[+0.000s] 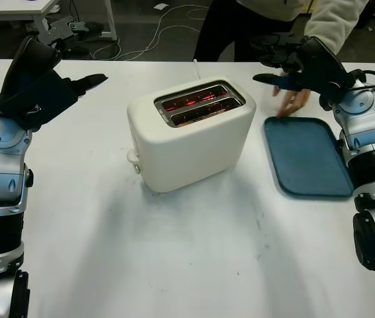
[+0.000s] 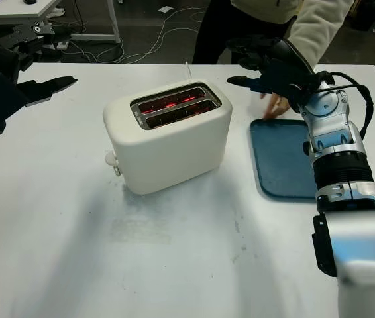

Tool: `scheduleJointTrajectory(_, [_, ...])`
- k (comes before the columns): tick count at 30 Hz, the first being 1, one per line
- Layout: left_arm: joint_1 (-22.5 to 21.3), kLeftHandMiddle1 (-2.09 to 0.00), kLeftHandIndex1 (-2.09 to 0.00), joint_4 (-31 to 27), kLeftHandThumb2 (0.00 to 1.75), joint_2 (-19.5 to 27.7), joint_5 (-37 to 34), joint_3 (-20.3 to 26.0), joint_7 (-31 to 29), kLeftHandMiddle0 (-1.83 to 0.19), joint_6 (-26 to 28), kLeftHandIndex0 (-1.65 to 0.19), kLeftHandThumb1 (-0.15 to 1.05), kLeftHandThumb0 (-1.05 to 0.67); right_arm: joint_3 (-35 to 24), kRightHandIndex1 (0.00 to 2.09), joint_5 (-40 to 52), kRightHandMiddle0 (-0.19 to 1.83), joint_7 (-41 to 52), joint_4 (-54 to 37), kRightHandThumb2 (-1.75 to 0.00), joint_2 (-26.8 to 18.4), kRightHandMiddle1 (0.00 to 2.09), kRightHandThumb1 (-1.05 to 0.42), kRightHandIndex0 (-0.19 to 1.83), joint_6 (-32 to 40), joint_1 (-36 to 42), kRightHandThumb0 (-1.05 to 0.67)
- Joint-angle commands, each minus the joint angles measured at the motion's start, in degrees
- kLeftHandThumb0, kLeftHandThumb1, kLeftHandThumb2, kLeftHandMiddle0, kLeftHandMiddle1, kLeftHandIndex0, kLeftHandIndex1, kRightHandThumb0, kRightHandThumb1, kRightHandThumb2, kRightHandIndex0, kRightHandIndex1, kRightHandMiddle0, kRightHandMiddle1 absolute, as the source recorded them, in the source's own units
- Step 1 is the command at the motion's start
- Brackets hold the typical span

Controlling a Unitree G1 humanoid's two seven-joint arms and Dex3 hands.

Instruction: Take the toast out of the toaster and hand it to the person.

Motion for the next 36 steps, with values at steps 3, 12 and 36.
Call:
scheduleJointTrajectory(3, [0.6,-0.94,-0.41,-0.3,0.05,0.2,0.2,-0.3,-0.2,-0.07,0.1,-0.29,0.92,-0.26,-0.1,0.00,0.3,0.52,-0.1,-0.2,-0.08,0.1,0.00,-0.92,0.55,-0.7,0.4,-0.54])
scheduleJointTrajectory(12, [0.5,-0.95,-0.43,-0.2,0.05,0.2,0.3,-0.4,-0.1,-0.07,-0.2,-0.29,0.92,-0.28,-0.4,0.00,0.9,0.53,0.2,0.4,-0.08,0.3,0.01,-0.92,0.56,-1.6,0.4,-0.54])
scheduleJointTrajectory(36, [0.5,-0.95,-0.45,-0.2,0.05,0.1,0.2,-0.1,-0.3,-0.08,0.3,-0.28,0.92,-0.28,-0.3,0.00,0.6,0.53,0.3,1.3,-0.09,0.1,0.00,-0.92,0.55,-1.9,0.0,-0.56])
